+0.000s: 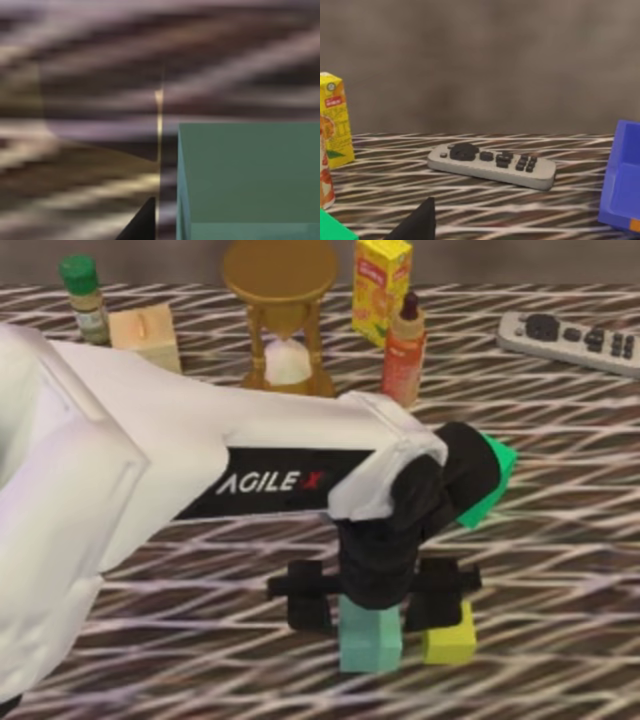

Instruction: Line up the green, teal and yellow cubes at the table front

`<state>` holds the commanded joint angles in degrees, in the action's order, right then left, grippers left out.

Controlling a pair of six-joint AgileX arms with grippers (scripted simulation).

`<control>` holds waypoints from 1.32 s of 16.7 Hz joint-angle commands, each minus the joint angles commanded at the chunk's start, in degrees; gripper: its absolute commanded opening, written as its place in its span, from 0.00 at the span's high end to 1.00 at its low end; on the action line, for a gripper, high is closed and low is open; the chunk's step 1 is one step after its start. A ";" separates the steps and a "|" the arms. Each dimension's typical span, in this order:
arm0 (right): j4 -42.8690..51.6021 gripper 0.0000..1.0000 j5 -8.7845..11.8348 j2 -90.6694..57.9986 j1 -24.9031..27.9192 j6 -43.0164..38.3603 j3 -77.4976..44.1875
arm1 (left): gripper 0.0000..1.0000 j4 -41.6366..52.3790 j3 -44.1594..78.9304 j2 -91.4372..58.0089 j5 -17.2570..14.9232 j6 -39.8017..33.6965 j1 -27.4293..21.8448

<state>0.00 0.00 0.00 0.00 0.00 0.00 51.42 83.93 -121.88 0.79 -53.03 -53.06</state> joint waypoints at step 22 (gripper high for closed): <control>0.00 0.00 0.00 0.00 0.00 0.00 0.00 | 0.00 13.92 9.17 4.58 0.04 -0.31 0.69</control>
<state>0.00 0.00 0.00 0.00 0.00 0.00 65.34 93.10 -117.29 0.83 -53.33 -52.38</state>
